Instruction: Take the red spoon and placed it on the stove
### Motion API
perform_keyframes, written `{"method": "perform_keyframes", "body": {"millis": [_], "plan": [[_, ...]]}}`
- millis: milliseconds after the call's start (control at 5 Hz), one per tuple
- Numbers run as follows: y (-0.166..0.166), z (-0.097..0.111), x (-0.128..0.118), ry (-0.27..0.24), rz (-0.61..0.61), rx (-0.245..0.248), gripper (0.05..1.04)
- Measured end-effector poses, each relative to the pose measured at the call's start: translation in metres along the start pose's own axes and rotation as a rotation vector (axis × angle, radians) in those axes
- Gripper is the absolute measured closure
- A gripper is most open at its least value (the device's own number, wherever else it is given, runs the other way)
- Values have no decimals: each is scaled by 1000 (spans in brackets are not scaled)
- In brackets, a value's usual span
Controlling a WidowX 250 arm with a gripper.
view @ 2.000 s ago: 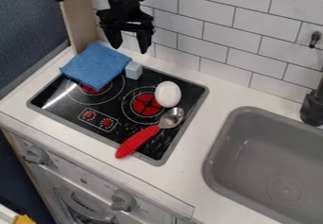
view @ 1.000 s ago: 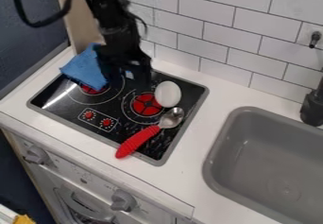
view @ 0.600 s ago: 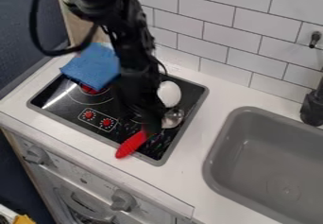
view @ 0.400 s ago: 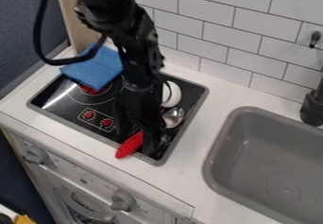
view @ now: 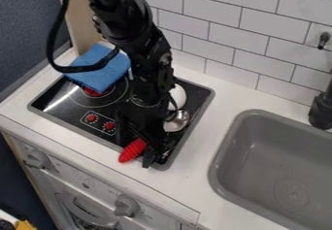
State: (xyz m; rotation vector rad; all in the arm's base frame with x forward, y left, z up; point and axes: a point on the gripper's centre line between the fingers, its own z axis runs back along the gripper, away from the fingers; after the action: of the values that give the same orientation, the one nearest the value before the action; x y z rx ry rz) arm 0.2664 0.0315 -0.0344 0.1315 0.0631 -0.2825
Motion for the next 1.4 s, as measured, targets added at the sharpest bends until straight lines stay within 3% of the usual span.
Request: {"method": "perform_keyframes", "body": {"millis": [400,600,800,1200,1400], "plan": [[3,-4,9,-7,2,-32,121],[5,-5,10,-44,-4,-63,405],[6,-4,11,-44,-13,-64,669],[-1,-4,9,-65,-39,-90,690],[-22,2,8,-82,-122,-133,690]]}}
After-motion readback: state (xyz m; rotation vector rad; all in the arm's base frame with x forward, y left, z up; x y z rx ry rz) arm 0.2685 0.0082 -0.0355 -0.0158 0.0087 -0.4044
